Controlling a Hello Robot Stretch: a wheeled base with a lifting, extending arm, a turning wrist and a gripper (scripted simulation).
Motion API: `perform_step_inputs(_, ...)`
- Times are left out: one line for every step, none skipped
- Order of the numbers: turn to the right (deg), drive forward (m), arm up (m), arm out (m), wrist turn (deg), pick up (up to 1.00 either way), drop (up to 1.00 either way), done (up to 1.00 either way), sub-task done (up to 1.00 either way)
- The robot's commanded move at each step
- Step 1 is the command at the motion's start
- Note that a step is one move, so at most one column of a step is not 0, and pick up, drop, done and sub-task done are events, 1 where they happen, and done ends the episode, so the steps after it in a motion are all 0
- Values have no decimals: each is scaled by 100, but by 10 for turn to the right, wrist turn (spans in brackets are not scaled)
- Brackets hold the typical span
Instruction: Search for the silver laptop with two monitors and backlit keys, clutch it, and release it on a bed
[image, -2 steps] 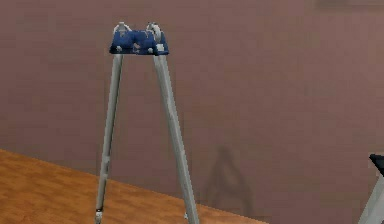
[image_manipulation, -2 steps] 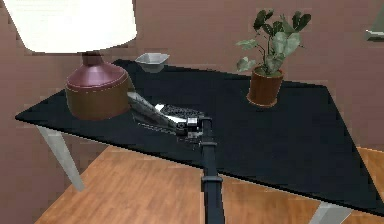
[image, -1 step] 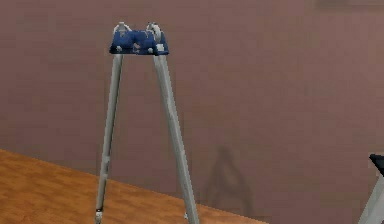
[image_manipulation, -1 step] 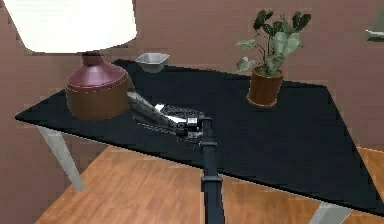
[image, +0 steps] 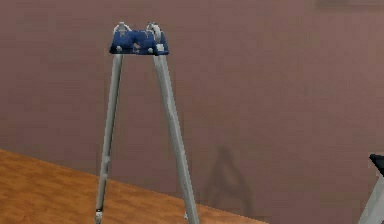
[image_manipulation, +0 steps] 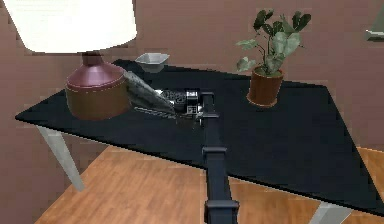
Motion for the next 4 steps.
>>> perform_step_inputs(0,0,18,0,0,0,0,0,0)
perform_step_inputs(0,0,0,0,-450,0,0,0,0)
perform_step_inputs(0,0,0,0,-450,0,0,0,0)
perform_step_inputs(0,0,0,0,-450,0,0,0,0)
